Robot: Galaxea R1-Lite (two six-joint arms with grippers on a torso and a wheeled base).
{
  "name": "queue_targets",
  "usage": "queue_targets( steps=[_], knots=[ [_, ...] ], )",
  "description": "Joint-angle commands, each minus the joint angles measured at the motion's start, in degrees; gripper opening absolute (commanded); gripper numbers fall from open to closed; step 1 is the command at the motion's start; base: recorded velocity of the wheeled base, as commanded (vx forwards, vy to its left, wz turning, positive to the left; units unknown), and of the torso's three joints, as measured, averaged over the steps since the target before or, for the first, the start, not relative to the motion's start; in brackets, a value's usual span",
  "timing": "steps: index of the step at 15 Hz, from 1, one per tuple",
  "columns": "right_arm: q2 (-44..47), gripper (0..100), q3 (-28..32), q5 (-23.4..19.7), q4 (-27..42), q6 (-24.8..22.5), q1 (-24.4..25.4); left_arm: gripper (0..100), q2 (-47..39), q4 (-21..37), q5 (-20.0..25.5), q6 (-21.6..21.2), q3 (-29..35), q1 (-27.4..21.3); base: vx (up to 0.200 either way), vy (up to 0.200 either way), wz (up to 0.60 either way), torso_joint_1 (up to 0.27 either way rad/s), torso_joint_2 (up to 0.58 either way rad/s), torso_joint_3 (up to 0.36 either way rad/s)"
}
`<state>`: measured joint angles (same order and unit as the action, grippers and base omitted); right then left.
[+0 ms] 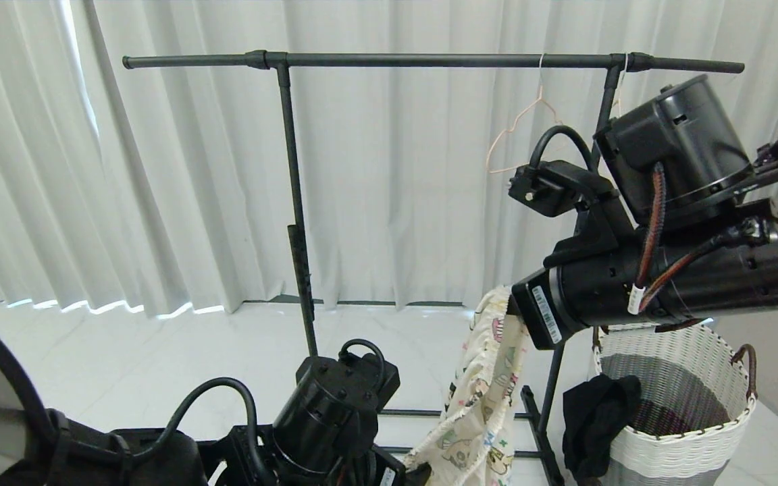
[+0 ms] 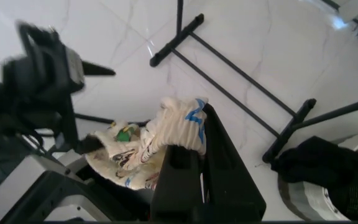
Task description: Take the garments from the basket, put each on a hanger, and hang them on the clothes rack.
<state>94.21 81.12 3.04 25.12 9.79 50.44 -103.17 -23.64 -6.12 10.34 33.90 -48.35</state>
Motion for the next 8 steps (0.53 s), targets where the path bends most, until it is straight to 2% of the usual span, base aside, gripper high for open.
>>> queue_targets(
  steps=[1, 7, 8],
  knots=[
    [-2.8, 0, -2.8, 0.0, 0.0, 0.0, 0.0, 100, 3.8, 0.0, 0.1, 0.0, -0.5, -0.2, 0.000, 0.000, 0.00, 0.000, 0.00, 0.000],
    [-6.1, 0, -4.1, -0.2, 0.0, -0.1, 0.3, 100, 2.6, 0.0, 0.0, 0.0, -3.9, -0.3, 0.000, 0.000, 0.00, 0.000, 0.00, 0.000],
    [-6.7, 0, -4.7, 0.0, 0.0, -0.1, 0.2, 0, 2.7, 0.0, 0.0, 0.0, -4.2, -0.3, 0.000, 0.000, 0.00, 0.000, 0.00, 0.000]
  ],
)
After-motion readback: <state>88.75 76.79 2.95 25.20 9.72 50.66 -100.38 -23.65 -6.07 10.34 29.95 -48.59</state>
